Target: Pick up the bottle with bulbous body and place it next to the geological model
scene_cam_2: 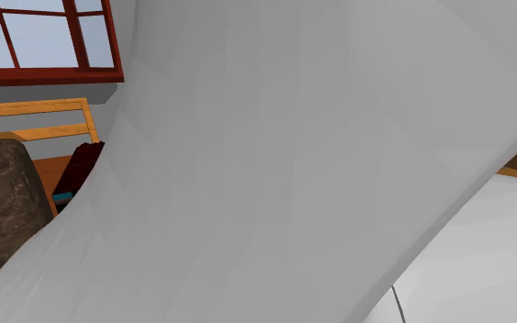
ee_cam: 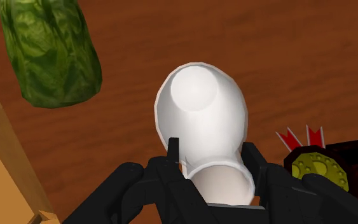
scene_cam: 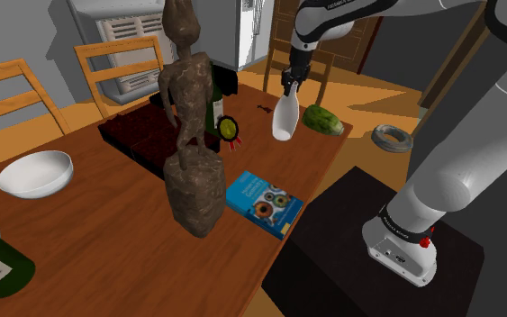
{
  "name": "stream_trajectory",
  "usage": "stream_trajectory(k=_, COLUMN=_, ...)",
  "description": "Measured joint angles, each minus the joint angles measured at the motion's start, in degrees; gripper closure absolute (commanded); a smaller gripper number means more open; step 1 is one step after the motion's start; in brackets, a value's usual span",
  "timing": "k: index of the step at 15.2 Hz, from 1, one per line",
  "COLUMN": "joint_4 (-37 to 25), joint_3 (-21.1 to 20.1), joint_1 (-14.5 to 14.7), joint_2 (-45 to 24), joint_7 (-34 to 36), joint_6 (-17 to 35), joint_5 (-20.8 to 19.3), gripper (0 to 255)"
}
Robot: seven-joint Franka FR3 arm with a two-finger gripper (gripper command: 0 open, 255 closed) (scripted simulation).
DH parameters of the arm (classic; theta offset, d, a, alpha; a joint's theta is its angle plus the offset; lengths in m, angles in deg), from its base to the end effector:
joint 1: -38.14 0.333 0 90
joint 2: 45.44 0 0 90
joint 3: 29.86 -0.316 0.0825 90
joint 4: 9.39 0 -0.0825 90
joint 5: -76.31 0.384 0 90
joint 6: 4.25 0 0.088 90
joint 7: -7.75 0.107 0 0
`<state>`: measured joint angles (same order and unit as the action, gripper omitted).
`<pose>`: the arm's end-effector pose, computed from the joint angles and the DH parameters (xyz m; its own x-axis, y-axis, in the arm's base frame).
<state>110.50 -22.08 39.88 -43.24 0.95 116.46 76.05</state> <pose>0.5391 -0.0578 0.4441 0.9985 0.0156 0.0521 0.0153 -0.9999 0.0050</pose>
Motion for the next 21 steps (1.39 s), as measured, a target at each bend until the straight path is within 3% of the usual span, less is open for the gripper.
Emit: stream_trajectory(k=21, joint_4=-13.74, joint_3=-0.1, joint_1=0.04, joint_2=2.32, joint_7=0.16, joint_6=-16.04, joint_5=-0.3, gripper=255)
